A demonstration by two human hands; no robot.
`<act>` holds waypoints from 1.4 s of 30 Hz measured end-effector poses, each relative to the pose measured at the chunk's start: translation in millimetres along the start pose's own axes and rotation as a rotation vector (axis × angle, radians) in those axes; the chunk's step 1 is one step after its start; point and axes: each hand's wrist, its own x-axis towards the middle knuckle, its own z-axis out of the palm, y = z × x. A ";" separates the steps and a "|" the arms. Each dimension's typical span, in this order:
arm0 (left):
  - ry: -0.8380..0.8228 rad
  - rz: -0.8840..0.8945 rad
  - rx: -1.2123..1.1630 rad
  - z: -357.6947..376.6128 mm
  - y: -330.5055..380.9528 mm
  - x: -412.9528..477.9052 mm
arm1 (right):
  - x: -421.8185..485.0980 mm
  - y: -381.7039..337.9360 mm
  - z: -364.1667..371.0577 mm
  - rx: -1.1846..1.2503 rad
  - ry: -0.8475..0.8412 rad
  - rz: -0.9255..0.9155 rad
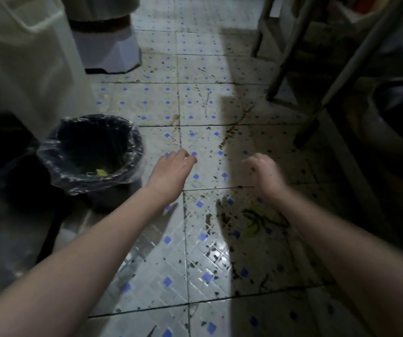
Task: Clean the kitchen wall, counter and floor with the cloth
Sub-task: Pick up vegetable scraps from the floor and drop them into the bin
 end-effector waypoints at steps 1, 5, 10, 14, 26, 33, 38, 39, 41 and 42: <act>-0.013 0.014 -0.002 4.9 6.4 2.2 | -3.7 8.1 0.1 0.029 0.004 0.025; -0.057 0.074 0.007 21.5 28.8 10.7 | -19.9 41.3 6.4 -0.016 -0.050 0.140; -0.122 0.138 0.024 38.0 51.3 16.0 | -35.6 68.7 14.7 -0.044 -0.092 0.207; -0.180 0.181 0.059 48.2 66.1 18.9 | -48.8 84.5 24.2 0.004 -0.105 0.256; -0.231 0.305 0.052 83.6 111.2 38.3 | -77.9 109.1 67.0 0.072 -0.269 0.349; -0.251 0.357 0.018 110.1 128.2 44.0 | -84.8 115.6 82.3 0.076 -0.319 0.361; -0.245 0.429 -0.001 128.2 132.3 47.0 | -86.1 123.6 87.8 0.035 -0.370 0.375; -0.247 0.433 -0.001 131.3 132.5 47.9 | -86.6 125.5 88.1 0.030 -0.375 0.377; -0.266 0.435 0.003 136.9 134.3 50.0 | -87.1 128.2 88.6 0.030 -0.381 0.396; -0.275 0.439 0.008 139.5 136.1 50.9 | -87.5 128.8 89.1 0.030 -0.384 0.403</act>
